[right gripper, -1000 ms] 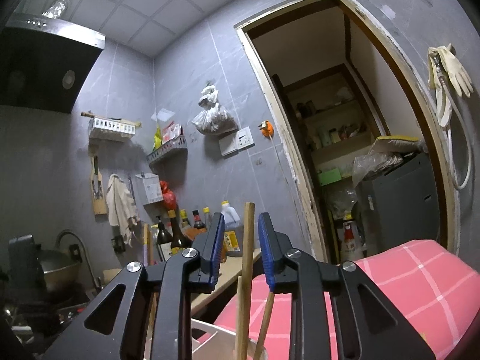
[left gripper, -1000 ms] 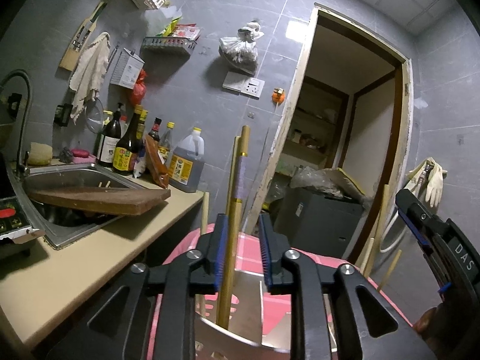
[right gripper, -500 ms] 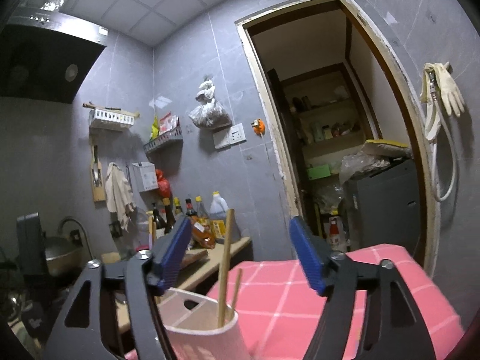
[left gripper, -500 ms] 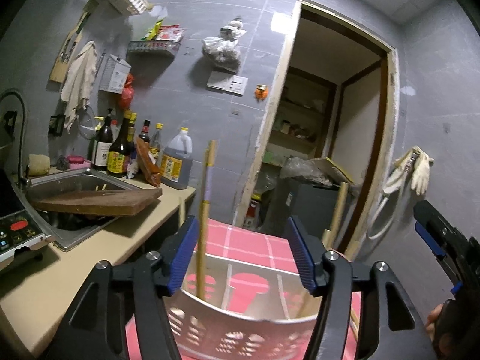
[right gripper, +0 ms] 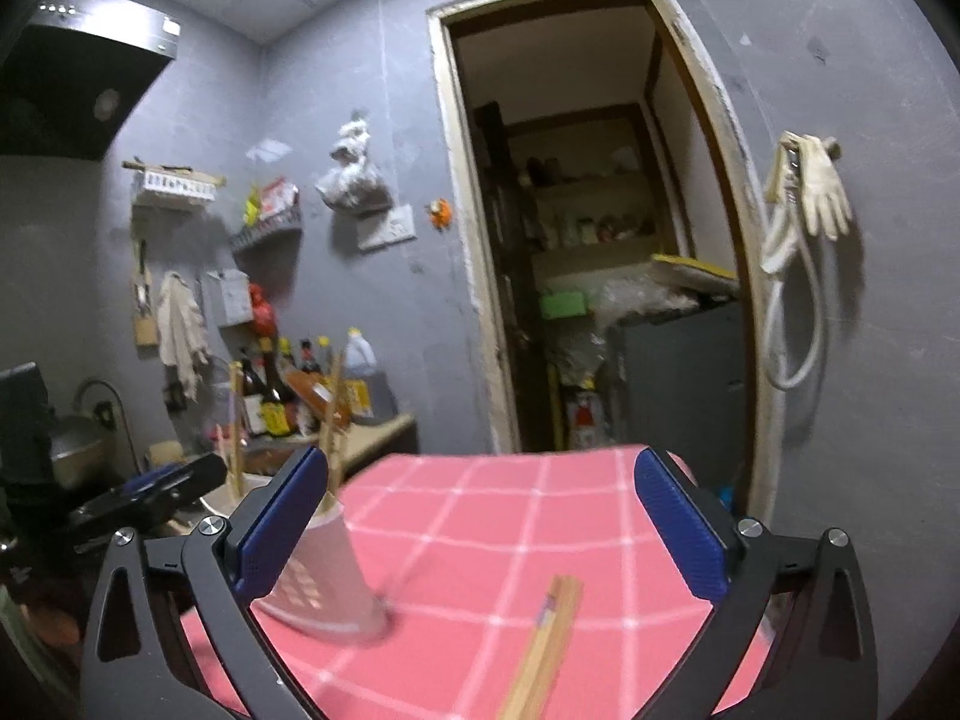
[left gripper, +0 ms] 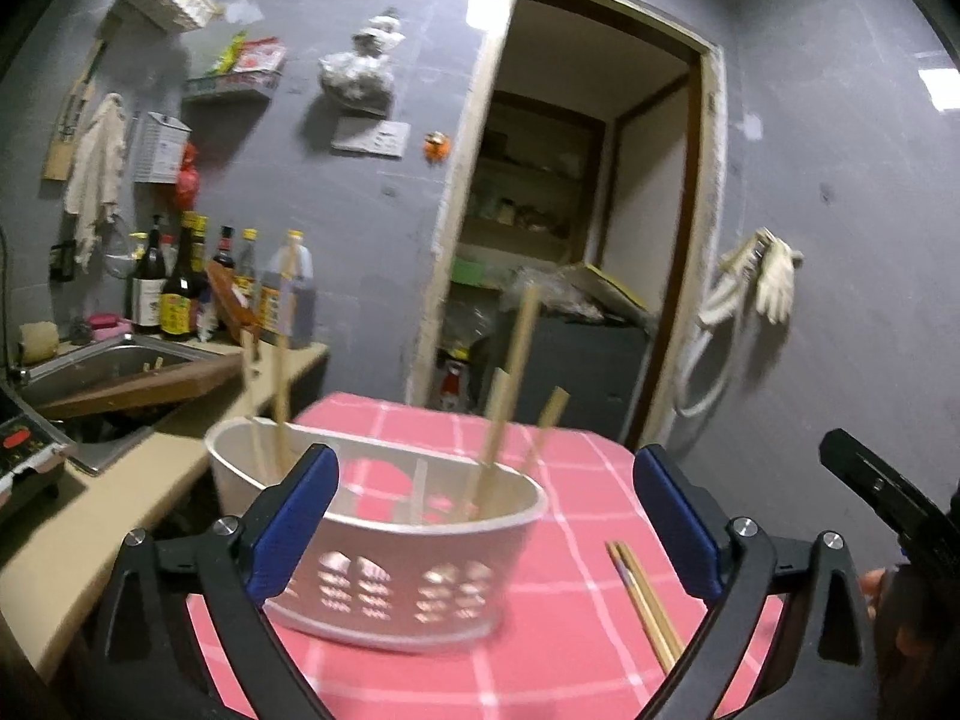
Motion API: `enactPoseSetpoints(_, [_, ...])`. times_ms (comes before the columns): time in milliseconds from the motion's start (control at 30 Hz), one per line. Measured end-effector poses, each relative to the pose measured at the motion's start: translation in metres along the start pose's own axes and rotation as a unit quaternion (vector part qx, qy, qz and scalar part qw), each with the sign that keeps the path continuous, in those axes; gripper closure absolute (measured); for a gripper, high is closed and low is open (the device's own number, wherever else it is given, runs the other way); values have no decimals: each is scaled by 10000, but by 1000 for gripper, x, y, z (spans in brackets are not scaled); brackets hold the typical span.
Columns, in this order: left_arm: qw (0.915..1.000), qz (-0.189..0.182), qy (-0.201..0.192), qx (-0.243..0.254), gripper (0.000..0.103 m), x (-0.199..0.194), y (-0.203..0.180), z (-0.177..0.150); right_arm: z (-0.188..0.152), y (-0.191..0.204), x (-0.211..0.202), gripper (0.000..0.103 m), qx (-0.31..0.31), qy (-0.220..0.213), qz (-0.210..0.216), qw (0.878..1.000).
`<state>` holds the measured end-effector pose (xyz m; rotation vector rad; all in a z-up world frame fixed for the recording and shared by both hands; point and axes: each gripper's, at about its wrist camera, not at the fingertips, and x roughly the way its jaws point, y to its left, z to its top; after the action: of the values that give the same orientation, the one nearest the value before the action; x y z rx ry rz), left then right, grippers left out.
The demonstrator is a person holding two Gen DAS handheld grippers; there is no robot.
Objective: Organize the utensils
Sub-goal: 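Move both grippers back down to the remaining chopsticks on the tablecloth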
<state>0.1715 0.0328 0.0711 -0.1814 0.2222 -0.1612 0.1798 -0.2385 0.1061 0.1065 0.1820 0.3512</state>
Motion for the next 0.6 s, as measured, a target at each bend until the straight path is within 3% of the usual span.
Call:
enactPoseSetpoints(267, [9984,-239,476,207,6,14,-32,-26,-19,-28,-6,0,-47,495,-383,9980])
enactPoseSetpoints(433, [9964,-116,780,320,6,26,-45,-44,-34,-39,2,0,34,931,-515,9943])
enactPoseSetpoints(600, [9928,104,1102,456,6,38,-52,-61,-50,-44,22,0,-86,1636,-746,9837])
